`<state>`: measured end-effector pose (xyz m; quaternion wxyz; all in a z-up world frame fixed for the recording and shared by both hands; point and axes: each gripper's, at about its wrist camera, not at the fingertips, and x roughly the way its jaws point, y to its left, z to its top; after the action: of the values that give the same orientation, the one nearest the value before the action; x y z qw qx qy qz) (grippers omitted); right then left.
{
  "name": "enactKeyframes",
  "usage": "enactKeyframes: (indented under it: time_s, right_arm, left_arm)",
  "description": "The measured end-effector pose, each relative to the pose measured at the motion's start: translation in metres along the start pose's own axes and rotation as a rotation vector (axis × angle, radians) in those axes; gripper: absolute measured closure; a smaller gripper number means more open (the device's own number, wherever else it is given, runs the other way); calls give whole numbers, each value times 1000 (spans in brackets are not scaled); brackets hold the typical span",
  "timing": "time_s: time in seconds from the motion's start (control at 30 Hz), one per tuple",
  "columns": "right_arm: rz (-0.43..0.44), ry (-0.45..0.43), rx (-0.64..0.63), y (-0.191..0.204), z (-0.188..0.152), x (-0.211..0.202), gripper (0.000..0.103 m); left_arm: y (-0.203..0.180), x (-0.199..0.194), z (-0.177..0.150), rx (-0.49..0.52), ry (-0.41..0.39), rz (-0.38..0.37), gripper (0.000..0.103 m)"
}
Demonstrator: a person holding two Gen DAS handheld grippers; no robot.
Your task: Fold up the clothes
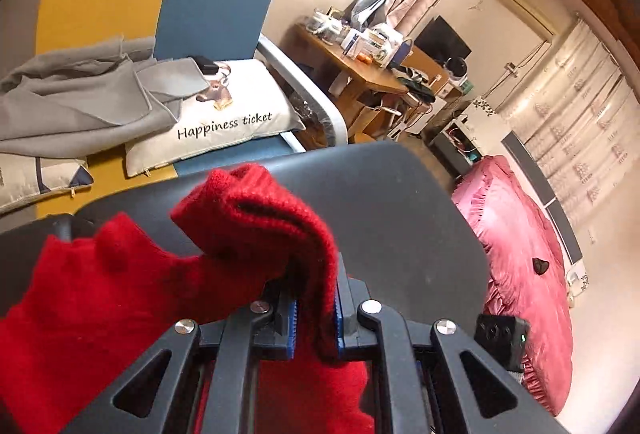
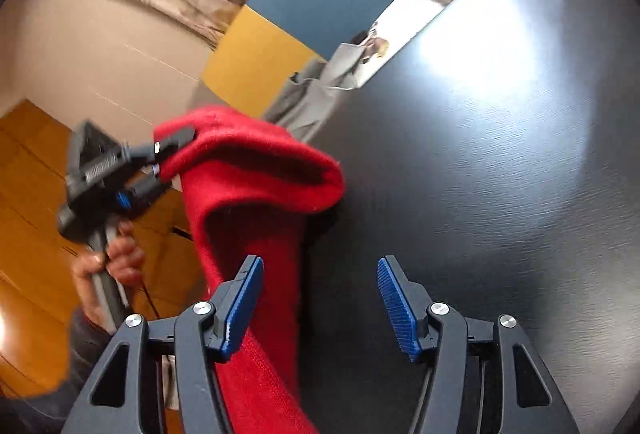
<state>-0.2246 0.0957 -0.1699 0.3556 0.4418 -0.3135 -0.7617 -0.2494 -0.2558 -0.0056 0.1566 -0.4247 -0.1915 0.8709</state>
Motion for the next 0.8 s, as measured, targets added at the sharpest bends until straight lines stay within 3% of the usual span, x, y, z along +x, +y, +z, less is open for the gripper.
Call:
enactKeyframes:
  time_s: [0.13,0.3,0.4,0.5,0.53,0.6,0.67,0.77,0.8]
  right_arm:
    - [39,-36,38,14,5,1,38]
    - [-102,60,-141,31,-10,21,27]
    - [-187,118,-248,42,-19,34,10]
    - [-272,176,-356,52,-28,46,12]
    - [-366,196,-408,50,-34,53,22]
    - [-562,220,-539,46,-44,67,30]
    - [-675,228,-610,37,-52,70,30]
    - [-775,193,-674,34,-53,61,30]
    - [-789,191,-671,32,-52,58,30]
  left_arm:
    - [-11,9,5,45,21,5,91]
    - [-38,48,11,58,78,-66,91]
    - [-52,74,13,70,124,-76,91]
    - [-61,106,18,50,187,-70,91]
    - [-66,114,19,56,203,-63,91]
    - [-78,135,20,85,268,-75,91]
    - [-89,156,17,129,342,-45,90]
    - [-98,178,15,166,358,8,90]
    - [-95,182,16,123,372,-19,90]
